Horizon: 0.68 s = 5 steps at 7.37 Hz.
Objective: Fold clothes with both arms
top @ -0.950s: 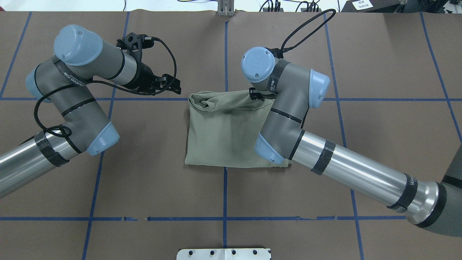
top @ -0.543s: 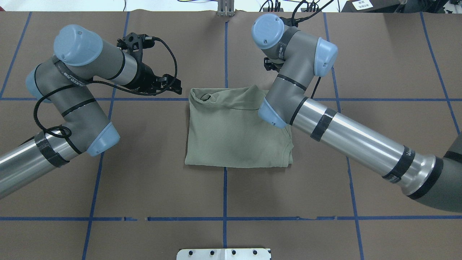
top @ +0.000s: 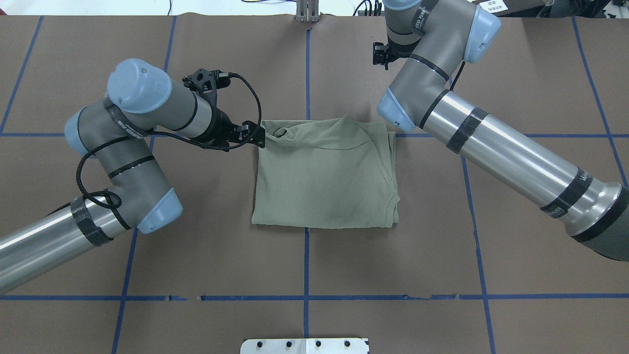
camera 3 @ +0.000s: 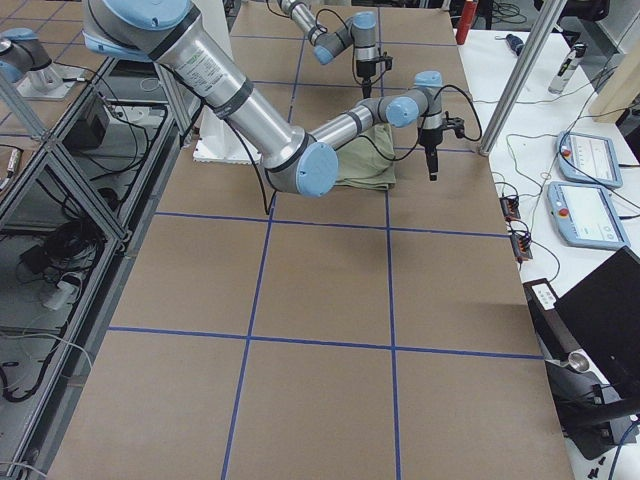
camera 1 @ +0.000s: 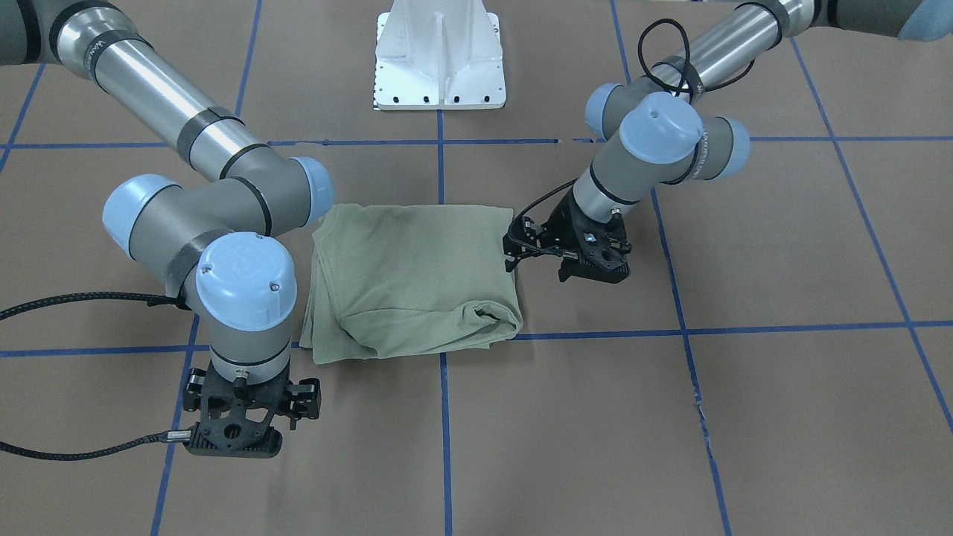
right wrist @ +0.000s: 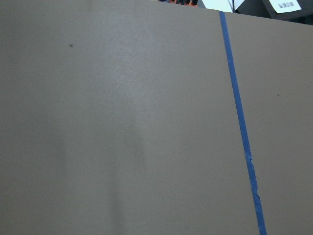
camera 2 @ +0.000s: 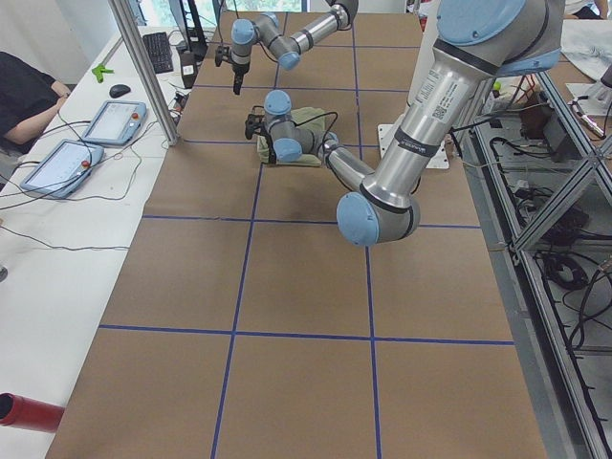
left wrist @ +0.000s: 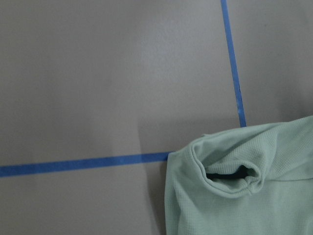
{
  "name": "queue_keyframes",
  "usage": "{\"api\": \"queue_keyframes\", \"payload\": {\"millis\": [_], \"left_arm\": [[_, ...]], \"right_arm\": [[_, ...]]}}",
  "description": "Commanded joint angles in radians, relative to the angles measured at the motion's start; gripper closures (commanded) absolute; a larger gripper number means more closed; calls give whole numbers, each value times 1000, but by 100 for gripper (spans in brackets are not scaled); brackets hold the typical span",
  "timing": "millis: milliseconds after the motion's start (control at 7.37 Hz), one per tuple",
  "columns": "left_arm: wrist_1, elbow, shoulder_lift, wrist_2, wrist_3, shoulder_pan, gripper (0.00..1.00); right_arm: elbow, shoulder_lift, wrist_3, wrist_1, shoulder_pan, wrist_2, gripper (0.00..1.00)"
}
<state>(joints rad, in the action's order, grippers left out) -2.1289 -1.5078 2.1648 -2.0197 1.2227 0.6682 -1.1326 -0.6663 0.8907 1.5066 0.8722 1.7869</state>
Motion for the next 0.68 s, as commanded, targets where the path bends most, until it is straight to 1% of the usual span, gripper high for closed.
{"api": "queue_keyframes", "payload": {"millis": [0,136,407,543], "left_arm": [[119,23,70,100,17,-68,0],[132,68,99,102,17,-68,0],[132,177,170,168,17,-68,0],[132,207,184,183,12,-67,0]], "right_arm": [[-21,-22,-12,-20,4,23,0],[-24,-27,-12,-25,4,23,0],[-26,-32,-12,-26,4,26,0],[-26,-32,-12,-26,2,31,0]]}}
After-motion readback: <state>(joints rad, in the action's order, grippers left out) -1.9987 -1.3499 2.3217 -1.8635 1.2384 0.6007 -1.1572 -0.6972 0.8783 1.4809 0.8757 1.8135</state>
